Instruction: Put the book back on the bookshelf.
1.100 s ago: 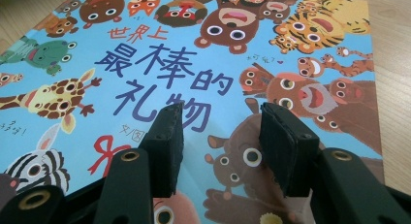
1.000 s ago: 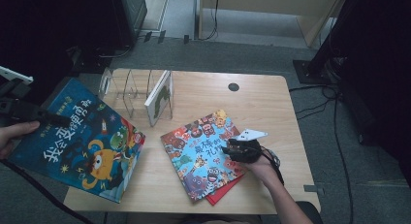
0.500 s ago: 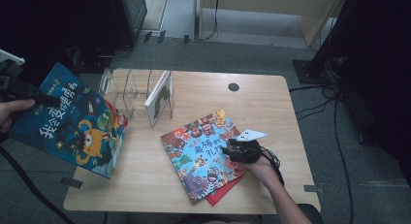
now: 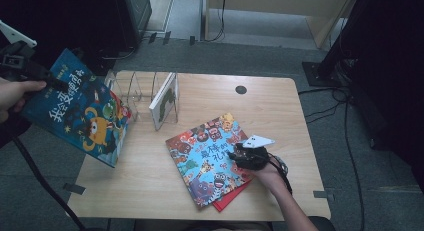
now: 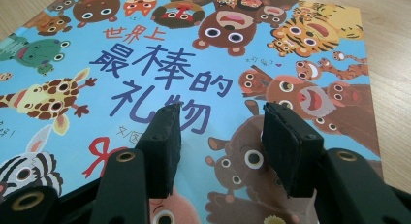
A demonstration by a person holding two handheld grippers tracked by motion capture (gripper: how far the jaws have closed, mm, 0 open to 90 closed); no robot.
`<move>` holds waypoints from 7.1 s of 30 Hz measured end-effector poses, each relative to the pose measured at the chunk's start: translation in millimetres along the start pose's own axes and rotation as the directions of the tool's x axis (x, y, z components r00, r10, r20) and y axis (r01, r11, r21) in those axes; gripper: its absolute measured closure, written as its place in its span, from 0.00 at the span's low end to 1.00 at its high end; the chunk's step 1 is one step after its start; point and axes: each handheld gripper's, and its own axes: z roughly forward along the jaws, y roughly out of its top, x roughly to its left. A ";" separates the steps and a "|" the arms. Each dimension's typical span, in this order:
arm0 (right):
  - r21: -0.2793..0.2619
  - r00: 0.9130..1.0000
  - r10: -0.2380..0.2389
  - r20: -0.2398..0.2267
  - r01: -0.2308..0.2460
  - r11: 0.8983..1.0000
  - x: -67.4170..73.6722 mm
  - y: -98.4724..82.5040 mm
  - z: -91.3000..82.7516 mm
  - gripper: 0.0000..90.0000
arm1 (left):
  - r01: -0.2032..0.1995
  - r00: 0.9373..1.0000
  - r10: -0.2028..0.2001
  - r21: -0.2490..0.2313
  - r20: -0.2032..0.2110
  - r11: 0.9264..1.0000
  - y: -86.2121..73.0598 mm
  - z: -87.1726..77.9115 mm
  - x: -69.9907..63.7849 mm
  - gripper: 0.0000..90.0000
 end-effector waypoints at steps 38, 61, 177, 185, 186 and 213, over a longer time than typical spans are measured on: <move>-0.030 1.000 0.004 -0.010 -0.004 1.000 3.8 -10.3 -7.4 0.50 | 0.020 1.000 -0.019 -0.047 0.011 0.999 71.4 57.5 7.5 0.91; -0.034 1.000 0.007 -0.017 -0.007 0.999 2.3 -11.0 -7.9 0.50 | -0.023 0.998 0.029 -0.116 0.046 0.993 60.0 27.1 21.0 0.61; 0.013 0.983 0.175 0.051 -0.176 0.984 -6.1 -55.7 -78.6 0.94 | -0.633 0.737 0.663 -0.211 0.133 0.745 -108.4 316.9 -132.5 0.62; 0.040 0.978 0.206 0.037 -0.208 0.977 -10.4 -59.0 -86.0 1.00 | -0.550 0.796 0.580 -0.194 0.171 0.812 -97.8 310.3 -110.0 0.75; 0.044 0.978 0.203 0.037 -0.205 0.978 -10.4 -59.1 -86.8 1.00 | -0.534 0.805 0.566 -0.199 0.176 0.822 -96.3 309.9 -107.0 0.75; 0.068 0.968 0.240 0.074 -0.245 0.967 -25.2 -64.0 -90.8 1.00 | -0.508 0.822 0.532 -0.160 0.203 0.846 -100.4 313.4 -100.0 0.79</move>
